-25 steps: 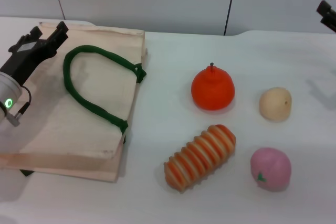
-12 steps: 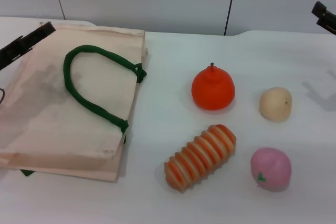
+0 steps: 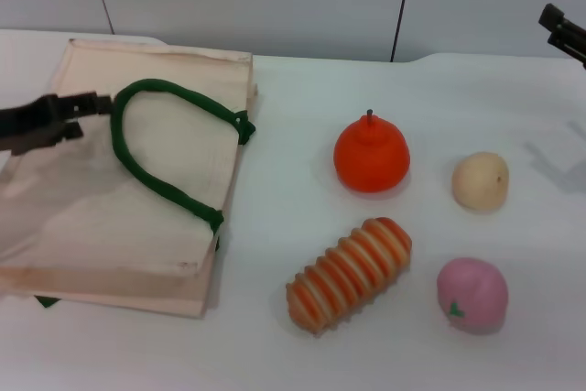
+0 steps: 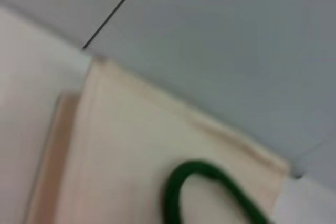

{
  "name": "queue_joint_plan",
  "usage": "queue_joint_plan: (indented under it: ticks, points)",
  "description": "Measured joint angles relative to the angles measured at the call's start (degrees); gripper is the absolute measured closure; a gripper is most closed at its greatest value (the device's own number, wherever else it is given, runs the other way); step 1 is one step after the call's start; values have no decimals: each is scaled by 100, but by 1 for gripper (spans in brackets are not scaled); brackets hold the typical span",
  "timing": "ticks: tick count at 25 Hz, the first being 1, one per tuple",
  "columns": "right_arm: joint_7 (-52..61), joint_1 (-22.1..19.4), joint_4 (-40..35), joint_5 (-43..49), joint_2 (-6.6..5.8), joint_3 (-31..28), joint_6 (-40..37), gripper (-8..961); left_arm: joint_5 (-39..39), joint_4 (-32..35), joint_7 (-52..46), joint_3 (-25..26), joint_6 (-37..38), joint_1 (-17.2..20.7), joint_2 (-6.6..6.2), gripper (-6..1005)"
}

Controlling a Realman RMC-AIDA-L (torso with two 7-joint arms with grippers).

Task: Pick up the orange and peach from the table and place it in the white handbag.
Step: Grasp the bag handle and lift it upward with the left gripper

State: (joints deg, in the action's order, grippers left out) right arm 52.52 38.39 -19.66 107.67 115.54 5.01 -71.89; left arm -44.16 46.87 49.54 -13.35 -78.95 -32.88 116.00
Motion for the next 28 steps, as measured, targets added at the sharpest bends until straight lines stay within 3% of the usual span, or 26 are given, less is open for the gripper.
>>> queue_joint_plan:
  ticks: [9, 28]
  points:
    - [-30, 31, 46, -9, 13, 0, 78, 72, 1159, 425, -870, -165, -68, -249, -63, 185]
    - [-408, 226, 375, -37, 32, -34, 221, 72, 1284, -103, -778, -486, 742, -743, -102, 186]
